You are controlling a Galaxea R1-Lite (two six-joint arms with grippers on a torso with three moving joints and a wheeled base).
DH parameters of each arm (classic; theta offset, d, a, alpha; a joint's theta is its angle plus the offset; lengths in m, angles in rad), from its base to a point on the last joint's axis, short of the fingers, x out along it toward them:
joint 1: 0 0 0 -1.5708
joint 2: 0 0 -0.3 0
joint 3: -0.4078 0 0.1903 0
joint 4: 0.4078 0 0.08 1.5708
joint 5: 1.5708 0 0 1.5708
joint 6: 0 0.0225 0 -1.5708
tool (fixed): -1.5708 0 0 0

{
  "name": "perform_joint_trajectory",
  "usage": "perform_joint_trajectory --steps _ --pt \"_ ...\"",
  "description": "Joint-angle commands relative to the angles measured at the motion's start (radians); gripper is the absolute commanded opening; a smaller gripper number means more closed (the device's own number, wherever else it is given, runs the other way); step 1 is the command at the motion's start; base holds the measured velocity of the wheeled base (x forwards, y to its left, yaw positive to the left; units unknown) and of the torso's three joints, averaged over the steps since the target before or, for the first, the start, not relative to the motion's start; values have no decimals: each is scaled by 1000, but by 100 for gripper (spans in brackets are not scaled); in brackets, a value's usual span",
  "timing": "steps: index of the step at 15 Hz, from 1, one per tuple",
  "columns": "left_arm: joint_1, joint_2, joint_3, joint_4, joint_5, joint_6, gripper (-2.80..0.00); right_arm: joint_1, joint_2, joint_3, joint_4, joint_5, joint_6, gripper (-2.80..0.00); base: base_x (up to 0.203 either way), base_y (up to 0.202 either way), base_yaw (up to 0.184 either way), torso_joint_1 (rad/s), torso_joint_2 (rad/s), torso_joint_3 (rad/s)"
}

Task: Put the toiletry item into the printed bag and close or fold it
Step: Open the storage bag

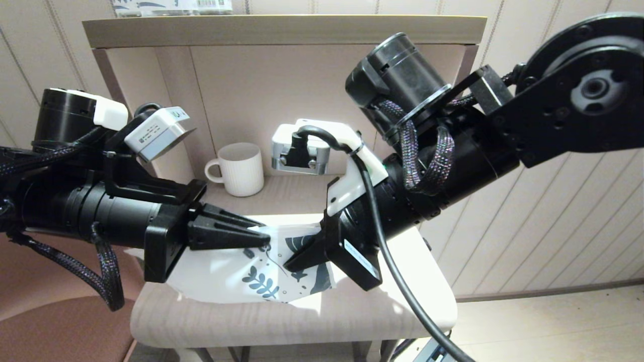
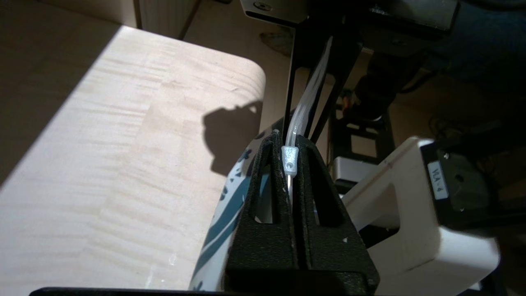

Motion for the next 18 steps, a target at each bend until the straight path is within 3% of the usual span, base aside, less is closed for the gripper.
perform_joint_trajectory --steps 1,6,12,18 --pt "1 6 -1 1 -7 2 -280 0 2 0 5 3 -3 -280 0 0 0 0 0 0" --pt "3 6 6 1 -7 4 -280 0 11 0 5 3 -3 -280 0 0 0 0 0 0" --pt "83 -24 53 1 -18 6 -280 -11 1 2 8 3 -1 -280 0 0 0 0 0 0" --pt "104 -29 78 1 -18 34 -280 -18 -16 4 13 3 0 -280 0 0 0 0 0 0"
